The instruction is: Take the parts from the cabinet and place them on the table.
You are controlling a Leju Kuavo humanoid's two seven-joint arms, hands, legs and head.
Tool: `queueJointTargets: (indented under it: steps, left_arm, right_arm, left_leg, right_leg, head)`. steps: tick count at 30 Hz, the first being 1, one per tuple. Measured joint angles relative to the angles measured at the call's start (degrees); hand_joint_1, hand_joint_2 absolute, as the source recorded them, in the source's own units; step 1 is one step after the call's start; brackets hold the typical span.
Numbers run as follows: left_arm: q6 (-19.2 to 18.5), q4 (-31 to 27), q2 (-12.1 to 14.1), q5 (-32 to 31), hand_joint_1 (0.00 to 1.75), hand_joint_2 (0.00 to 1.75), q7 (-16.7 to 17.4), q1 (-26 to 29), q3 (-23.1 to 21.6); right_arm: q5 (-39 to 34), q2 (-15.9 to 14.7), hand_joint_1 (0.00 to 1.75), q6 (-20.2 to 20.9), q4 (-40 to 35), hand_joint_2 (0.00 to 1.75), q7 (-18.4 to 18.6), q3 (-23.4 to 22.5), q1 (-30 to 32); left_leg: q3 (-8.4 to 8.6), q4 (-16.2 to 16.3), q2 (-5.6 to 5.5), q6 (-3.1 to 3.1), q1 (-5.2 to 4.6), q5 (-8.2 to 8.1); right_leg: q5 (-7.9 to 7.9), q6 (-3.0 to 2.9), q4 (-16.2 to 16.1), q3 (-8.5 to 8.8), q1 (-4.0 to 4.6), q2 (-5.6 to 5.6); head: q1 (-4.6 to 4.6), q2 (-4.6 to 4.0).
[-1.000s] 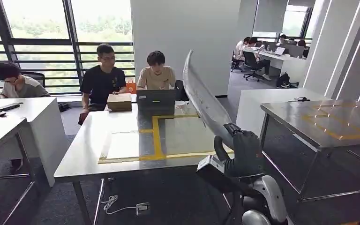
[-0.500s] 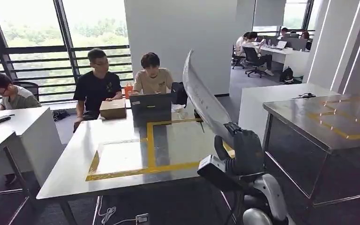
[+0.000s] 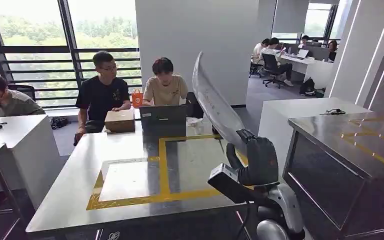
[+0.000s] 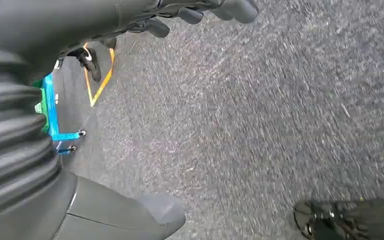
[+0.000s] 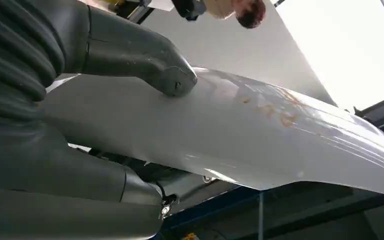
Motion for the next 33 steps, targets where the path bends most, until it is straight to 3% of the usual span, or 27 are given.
queueJointTargets:
  steps: [1, 2, 4, 5, 6, 7, 9, 10, 11, 12, 13, 14, 15, 16, 17, 18, 19, 20, 22, 24, 26, 27, 29, 30, 31, 32, 33]
  left_arm:
    - [-0.02, 0.04, -0.09, -0.06, 0.00, 1.75, -0.04, 0.01, 0.00]
    - [-0.02, 0.04, -0.13, -0.20, 0.00, 1.75, -0.07, -0.02, 0.00]
    - [-0.02, 0.04, -0.15, -0.46, 0.00, 1.75, -0.07, -0.05, 0.00]
    - [-0.02, 0.04, -0.09, -0.50, 0.00, 1.75, -0.04, -0.06, 0.00]
    - [-0.04, 0.02, -0.09, -0.57, 0.00, 1.75, 0.04, -0.13, 0.00]
    - [-0.04, -0.04, -0.09, -0.63, 0.00, 1.75, 0.04, -0.20, 0.00]
    - [-0.04, -0.11, -0.04, -0.68, 0.00, 1.75, 0.04, -0.41, 0.00]
    - [-0.04, -0.11, -0.04, -0.68, 0.00, 1.75, 0.09, -0.50, 0.00]
    - [-0.04, -0.09, -0.09, -0.68, 0.00, 1.75, 0.11, -0.64, 0.00]
    - [-0.04, -0.02, -0.15, -0.68, 0.00, 1.75, 0.09, -0.67, 0.00]
    - [-0.04, -0.02, -0.17, -0.68, 0.00, 1.75, 0.11, -0.65, 0.00]
    - [-0.04, 0.00, -0.17, -0.68, 0.00, 1.75, 0.13, -0.52, 0.00]
    - [-0.04, 0.02, -0.17, -0.68, 0.00, 1.75, 0.29, -0.35, 0.00]
    - [-0.04, 0.02, -0.17, -0.70, 0.00, 1.75, 0.28, -0.20, 0.00]
    - [-0.04, 0.02, -0.17, -0.70, 0.00, 1.75, 0.31, -0.14, 0.00]
    - [-0.04, 0.02, -0.15, -0.70, 0.00, 1.75, 0.28, -0.14, 0.00]
    - [-0.04, 0.04, -0.04, -0.70, 0.00, 1.75, 0.31, -0.01, 0.00]
    - [-0.04, 0.07, 0.04, -0.70, 0.00, 1.75, 0.33, 0.10, 0.00]
    - [-0.04, 0.07, -0.02, -0.70, 0.00, 1.75, 0.46, 0.08, 0.00]
    - [-0.02, 0.04, -0.13, -0.74, 0.00, 1.75, 0.42, -0.07, 0.00]
    - [-0.02, 0.02, -0.02, -0.79, 0.00, 1.75, 0.44, -0.24, 0.00]
    - [-0.02, 0.02, -0.02, -0.79, 0.00, 1.75, 0.44, -0.34, 0.00]
    - [-0.02, 0.04, -0.07, -0.81, 0.00, 1.75, 0.46, -0.19, 0.00]
    - [-0.02, 0.04, -0.13, -0.83, 0.00, 1.75, 0.44, -0.11, 0.00]
    - [-0.02, 0.07, -0.20, -0.85, 0.00, 1.75, 0.46, -0.11, 0.00]
    - [-0.04, 0.07, -0.28, -0.87, 0.00, 1.75, 0.44, -0.14, 0.00]
    - [-0.04, 0.07, -0.31, -0.87, 0.00, 1.75, 0.46, -0.15, 0.00]
  right_arm:
    - [-0.06, -0.02, 1.75, -0.02, 0.02, 1.75, 0.00, 0.00, 0.00]
    - [-0.09, -0.11, 1.75, -0.02, 0.07, 1.75, 0.00, 0.00, 0.00]
    - [-0.13, -0.26, 1.75, -0.02, 0.15, 1.75, -0.02, 0.00, 0.04]
    - [-0.13, -0.37, 1.75, -0.07, 0.24, 1.75, -0.05, 0.00, 0.12]
    - [-0.15, -0.37, 1.75, 0.00, 0.24, 1.75, 0.02, 0.04, 0.15]
    - [-0.15, -0.35, 1.75, -0.07, 0.24, 1.75, 0.07, 0.02, 0.13]
    - [-0.18, -0.26, 1.75, -0.11, 0.22, 1.75, 0.07, 0.02, -0.08]
    - [-0.15, -0.22, 1.75, -0.18, 0.17, 1.75, 0.11, 0.00, -0.14]
    - [-0.15, -0.20, 1.75, -0.20, 0.15, 1.75, 0.07, 0.02, -0.11]
    - [-0.15, -0.17, 1.75, -0.09, 0.15, 1.75, 0.07, 0.02, 0.04]
    - [-0.15, -0.17, 1.75, -0.04, 0.15, 1.75, 0.09, 0.02, 0.35]
    - [-0.15, -0.17, 1.75, -0.04, 0.17, 1.75, 0.11, 0.02, 0.62]
    - [-0.15, -0.17, 1.75, -0.04, 0.17, 1.75, 0.11, 0.02, 0.80]
    - [-0.15, -0.17, 1.75, -0.04, 0.17, 1.75, 0.11, 0.02, 0.91]
    - [-0.15, -0.17, 1.75, -0.11, 0.17, 1.75, 0.11, 0.02, 0.94]
    - [-0.15, -0.15, 1.75, -0.17, 0.17, 1.75, 0.09, 0.02, 0.94]
    - [-0.13, -0.17, 1.75, -0.18, 0.20, 1.75, 0.09, 0.02, 0.98]
    - [-0.13, -0.13, 1.75, -0.18, 0.33, 1.75, 0.07, 0.04, 1.04]
    - [-0.15, -0.07, 1.75, -0.20, 0.31, 1.75, 0.07, 0.07, 1.12]
    - [-0.15, -0.07, 1.75, -0.26, 0.31, 1.75, 0.07, 0.00, 0.82]
    - [-0.15, -0.04, 1.75, -0.24, 0.33, 1.75, -0.02, 0.02, 0.81]
    - [-0.13, -0.09, 1.75, -0.24, 0.33, 1.75, -0.04, 0.02, 0.89]
    - [-0.13, -0.13, 1.75, -0.24, 0.35, 1.75, 0.04, 0.02, 1.23]
    - [-0.13, -0.13, 1.75, -0.24, 0.35, 1.75, 0.02, 0.02, 1.34]
    - [-0.13, -0.13, 1.75, -0.26, 0.37, 1.75, 0.04, 0.02, 1.46]
    - [-0.13, -0.20, 1.75, -0.35, 0.37, 1.75, 0.04, 0.02, 1.60]
    - [-0.13, -0.30, 1.75, -0.39, 0.37, 1.75, 0.07, 0.02, 1.75]
  left_leg:
    - [0.95, 0.00, -0.05, -0.25, 0.16, -0.79]
    - [1.85, 0.01, -0.13, -0.56, 0.36, -1.57]
    - [2.85, 0.06, -0.17, -1.27, 0.43, -3.03]
    - [3.53, 0.30, -0.32, -1.68, 0.26, -4.08]
    - [4.14, -0.17, -0.08, -2.10, 0.27, -5.09]
    - [5.79, 0.46, 0.01, -2.66, 0.26, -4.43]
    - [5.28, 1.43, 0.23, -3.29, 0.34, -4.03]
    - [3.94, 4.48, 0.43, -3.45, 0.37, -3.45]
    - [1.16, 8.84, 0.55, -3.68, 0.39, -3.66]
    - [-2.11, 13.18, 0.54, -3.77, 0.32, -5.16]
    - [-5.23, 16.55, 0.54, -3.69, 0.28, -7.88]
    - [-7.33, 18.00, 0.54, -3.73, 0.27, -10.26]
    - [-8.55, 17.63, 0.55, -3.49, 0.24, -11.45]
    - [-8.93, 15.70, 0.55, -3.10, 0.13, -10.98]
    - [-8.60, 12.14, 0.54, -2.68, -0.05, -8.76]
    - [-7.87, 7.57, 0.55, -2.00, -0.30, -4.70]
    - [-7.27, 2.79, 0.72, -1.04, -0.76, 1.84]
    - [-7.56, 0.97, 0.51, -0.97, -1.40, 3.72]
    - [-6.17, 0.60, 0.38, -0.73, -1.25, 3.63]
    - [-4.51, 0.21, 0.33, 0.09, -0.89, 3.80]
    - [-3.40, 0.19, 0.41, 0.69, -0.74, 2.86]
    - [-2.90, 0.19, 0.38, 0.78, -0.74, 2.26]
    - [-1.48, 0.19, 0.19, 0.75, -0.74, 0.77]
    - [-0.59, 0.19, 0.11, 0.71, -0.74, 0.00]
    - [0.39, 0.19, -0.01, 0.66, -0.74, -0.81]
    - [1.50, 0.19, -0.12, 0.51, -0.74, -1.66]
    - [2.71, 0.20, -0.16, 0.33, -0.75, -2.61]
  right_leg:
    - [1.51, 0.21, -2.93, -0.09, -0.17, -0.08]
    - [4.69, 0.34, -6.95, 0.53, -0.33, -0.15]
    - [15.03, 0.67, -15.65, 2.00, -0.67, -0.83]
    - [14.91, 0.24, -15.87, 2.18, -0.54, -1.66]
    - [14.61, -0.20, -15.67, 2.85, -0.16, -1.43]
    - [14.63, -0.63, -16.25, 2.89, -0.47, -0.91]
    - [14.60, -1.94, -16.12, 4.65, -0.53, -0.51]
    - [14.18, -2.40, -16.15, 5.18, -0.52, -0.53]
    - [13.83, -2.68, -16.15, 5.56, -0.47, -0.41]
    - [13.36, -2.80, -16.17, 5.92, -0.42, -0.34]
    - [12.74, -2.91, -16.17, 6.42, -0.29, -0.26]
    - [12.13, -2.97, -16.17, 7.00, -0.15, -0.22]
    - [11.54, -2.99, -16.17, 7.67, -0.02, -0.12]
    - [10.91, -2.98, -16.17, 8.50, 0.09, -0.08]
    - [10.20, -2.95, -16.17, 9.37, 0.21, -0.07]
    - [9.47, -2.90, -16.17, 10.32, 0.32, -0.10]
    - [8.78, -2.84, -16.32, 10.39, 0.23, -0.19]
    - [8.07, -2.53, -15.93, 11.13, 0.61, 0.07]
    - [7.43, -1.88, -16.28, 12.42, 0.63, 0.23]
    - [8.73, -1.32, -13.59, 11.68, 0.75, 0.24]
    - [10.27, -0.64, -6.17, 7.04, 0.55, -0.02]
    - [9.29, -0.38, -2.25, 3.97, 0.42, -0.05]
    - [3.59, -0.16, 1.94, -0.97, 0.32, -0.06]
    - [1.50, -0.06, 1.52, -2.27, 0.30, -0.08]
    - [0.99, 0.00, -0.36, -2.65, 0.27, -0.10]
    - [2.14, -0.12, -3.63, -2.34, 0.28, -0.10]
    - [5.73, -0.43, -8.08, -1.64, 0.31, -0.10]
  head:
    - [0.00, 0.00]
    - [0.02, 0.00]
    - [0.04, 0.00]
    - [0.04, 0.00]
    - [0.02, 0.00]
    - [0.07, 0.00]
    - [-0.04, 0.02]
    - [-0.09, 0.00]
    - [-0.20, 0.00]
    - [-0.20, 0.02]
    - [-0.26, 0.00]
    - [-0.22, 0.02]
    - [-0.28, 0.00]
    - [-0.26, 0.00]
    - [-0.28, 0.00]
    - [-0.29, 0.00]
    - [-0.31, 0.00]
    - [-0.35, -0.02]
    - [-0.35, 0.00]
    - [-0.26, 0.00]
    - [-0.20, 0.00]
    - [-0.20, 0.00]
    - [-0.18, 0.00]
    - [-0.15, 0.00]
    - [-0.15, 0.00]
    - [-0.13, 0.00]
    - [-0.15, 0.00]
